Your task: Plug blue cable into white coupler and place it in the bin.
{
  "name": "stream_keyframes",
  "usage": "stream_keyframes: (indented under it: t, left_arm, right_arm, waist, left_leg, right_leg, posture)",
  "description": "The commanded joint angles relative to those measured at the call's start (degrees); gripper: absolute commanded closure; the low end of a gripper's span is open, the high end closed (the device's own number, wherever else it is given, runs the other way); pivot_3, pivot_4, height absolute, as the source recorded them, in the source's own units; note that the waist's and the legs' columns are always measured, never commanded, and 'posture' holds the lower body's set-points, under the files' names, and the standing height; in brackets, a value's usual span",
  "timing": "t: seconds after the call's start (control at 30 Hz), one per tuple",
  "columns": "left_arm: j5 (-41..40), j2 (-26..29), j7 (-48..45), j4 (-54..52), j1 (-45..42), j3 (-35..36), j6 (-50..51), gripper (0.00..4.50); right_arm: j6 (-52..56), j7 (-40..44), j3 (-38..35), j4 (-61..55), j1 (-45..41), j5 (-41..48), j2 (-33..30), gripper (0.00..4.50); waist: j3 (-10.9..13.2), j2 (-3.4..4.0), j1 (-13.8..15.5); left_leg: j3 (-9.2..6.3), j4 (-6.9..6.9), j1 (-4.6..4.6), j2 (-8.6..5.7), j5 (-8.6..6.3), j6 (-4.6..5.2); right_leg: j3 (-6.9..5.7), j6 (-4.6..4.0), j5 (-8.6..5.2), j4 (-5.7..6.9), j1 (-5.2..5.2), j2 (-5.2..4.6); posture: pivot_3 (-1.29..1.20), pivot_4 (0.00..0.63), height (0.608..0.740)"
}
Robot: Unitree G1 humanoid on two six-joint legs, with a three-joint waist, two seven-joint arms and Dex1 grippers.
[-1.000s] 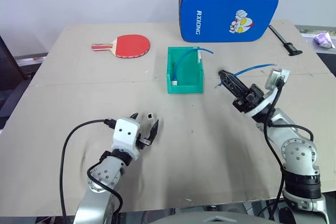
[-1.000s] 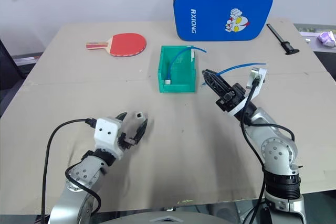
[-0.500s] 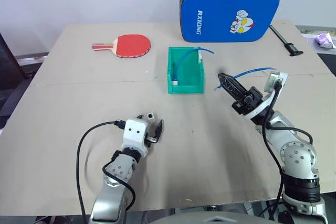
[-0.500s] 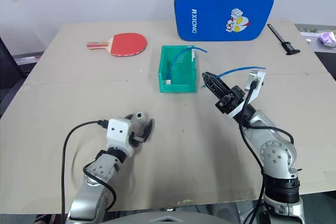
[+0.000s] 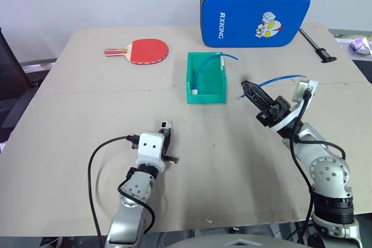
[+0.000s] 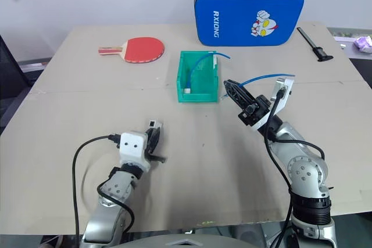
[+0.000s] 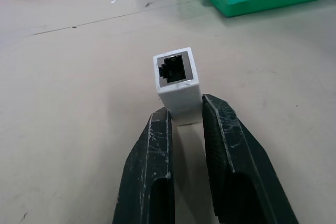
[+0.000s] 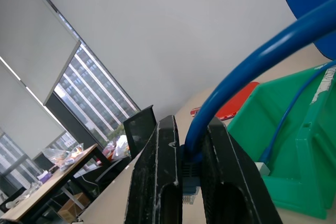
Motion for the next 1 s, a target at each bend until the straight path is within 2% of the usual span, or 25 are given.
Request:
stream_keyframes:
  t: [0.03, 0.23, 0.4, 0.47, 0.6, 0.8, 1.0]
  left_arm:
    - [1.32, 0.53, 0.09, 1.25, -0.75, -0.54, -1.24, 4.31]
    - [2.17, 2.81, -2.44, 1.61, -2.97, -1.41, -2.44, 4.31]
    - [0.29, 5.54, -8.78, 0.55, -8.15, -4.36, 2.84, 4.31]
    - [-0.31, 6.63, -12.3, 1.02, -12.17, -6.37, 6.82, 4.31]
    - [-0.45, 6.82, -16.01, 2.69, -19.14, -9.82, 12.46, 4.31]
    - [0.59, 5.17, -16.01, 4.32, -23.47, -12.99, 16.35, 4.31]
    - [2.66, 5.3, -14.61, 2.65, -23.64, -14.65, 20.91, 4.31]
  right_arm:
    - [0.01, 0.9, 0.51, -2.33, -0.94, -0.44, -0.71, 4.5]
    - [-0.14, 2.58, 4.18, -2.7, -2.88, -4.29, -1.47, 4.5]
    - [-4.95, 5.53, 13.71, -0.58, -7.05, -18.83, -2.71, 4.5]
    - [-8.05, 4.5, 17.27, 2.94, -8.67, -25.69, -1.58, 4.5]
    - [-12.13, 4.32, 21.51, 7.81, -10.68, -34.02, 0.79, 4.5]
    - [-13.62, 2.22, 23.34, 13.25, -12.72, -41.45, 4.36, 4.5]
    - [-13.8, 1.84, 23.49, 14.19, -11.11, -45.94, 4.31, 4.5]
  waist:
    - [-0.02, 0.02, 0.0]
    - [-0.04, 0.03, -0.1]
    - [-0.04, 0.03, -0.11]
    - [-0.05, 0.01, -0.12]
    - [-0.05, 0.01, -0.15]
    - [-0.05, 0.0, -0.57]
    - [-0.05, 0.0, -0.91]
  left_leg:
    - [0.0, 0.0, 0.01, 0.0, 0.0, 0.0]
    - [-0.04, 0.0, 0.04, 0.0, 0.0, 0.0]
    - [-0.03, 0.0, 0.02, -0.02, 0.0, 0.0]
    - [-0.03, 0.0, 0.0, -0.06, 0.0, -0.01]
    - [-0.1, 0.01, -0.02, -0.2, 0.03, -0.05]
    - [-0.1, -0.02, -0.05, -0.2, 0.17, -0.31]
    - [-0.12, -0.05, -0.12, -0.16, 0.15, -0.29]
  right_leg:
    - [0.0, 0.0, 0.0, 0.0, 0.0, 0.01]
    - [-0.01, 0.0, 0.0, 0.01, 0.02, 0.05]
    - [0.0, 0.0, 0.0, 0.0, 0.0, 0.06]
    - [-0.02, 0.0, 0.0, 0.0, 0.0, 0.06]
    - [-0.08, 0.0, 0.0, 0.01, 0.0, 0.06]
    - [-0.07, 0.0, 0.0, -0.02, -0.04, 0.06]
    - [-0.08, 0.01, 0.0, -0.02, -0.12, 0.0]
  posture:
    - [0.0, 0.15, 0.74]
    - [0.0, 0.15, 0.74]
    - [0.0, 0.15, 0.74]
    - [0.0, 0.15, 0.74]
    - [0.0, 0.15, 0.74]
    - [0.0, 0.15, 0.74]
    - [0.0, 0.15, 0.74]
